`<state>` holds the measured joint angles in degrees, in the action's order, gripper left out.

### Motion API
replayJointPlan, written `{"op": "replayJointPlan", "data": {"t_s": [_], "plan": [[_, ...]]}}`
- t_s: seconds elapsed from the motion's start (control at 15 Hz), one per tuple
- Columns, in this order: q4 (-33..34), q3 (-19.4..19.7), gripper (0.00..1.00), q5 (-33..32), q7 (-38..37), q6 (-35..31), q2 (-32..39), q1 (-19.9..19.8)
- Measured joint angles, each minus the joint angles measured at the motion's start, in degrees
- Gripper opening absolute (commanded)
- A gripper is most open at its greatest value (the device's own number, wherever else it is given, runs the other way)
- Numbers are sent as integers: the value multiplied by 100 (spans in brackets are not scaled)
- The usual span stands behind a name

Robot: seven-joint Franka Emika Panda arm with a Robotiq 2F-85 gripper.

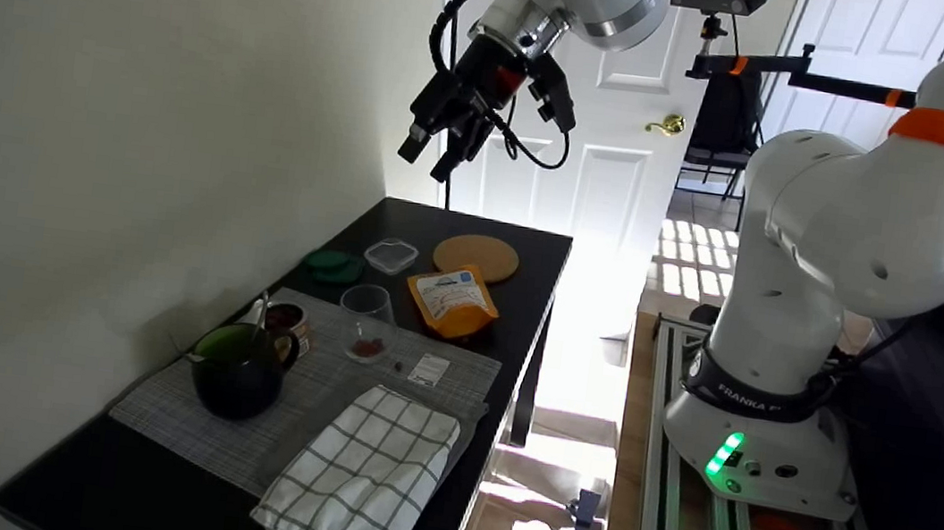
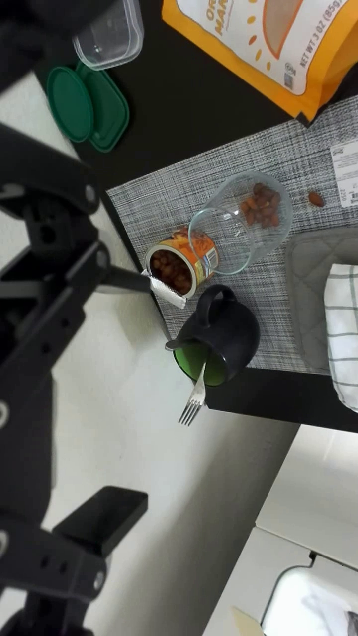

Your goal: Pick up the glass, then put it in the lunchbox

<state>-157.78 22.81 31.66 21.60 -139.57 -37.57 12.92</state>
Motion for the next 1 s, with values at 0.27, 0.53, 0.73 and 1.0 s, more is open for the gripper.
{"op": "replayJointPlan", "data": {"t_s": [0.27, 0.53, 0.73, 1.0], "plan": [[245, -192, 100, 24, -458, 56, 840, 50], [852, -695, 100, -46, -1165, -2, 2207, 3], [1405, -1301, 100, -691, -2068, -12, 3072, -450], [1890, -1645, 100, -1761, -3003, 243, 3749, -913]]}}
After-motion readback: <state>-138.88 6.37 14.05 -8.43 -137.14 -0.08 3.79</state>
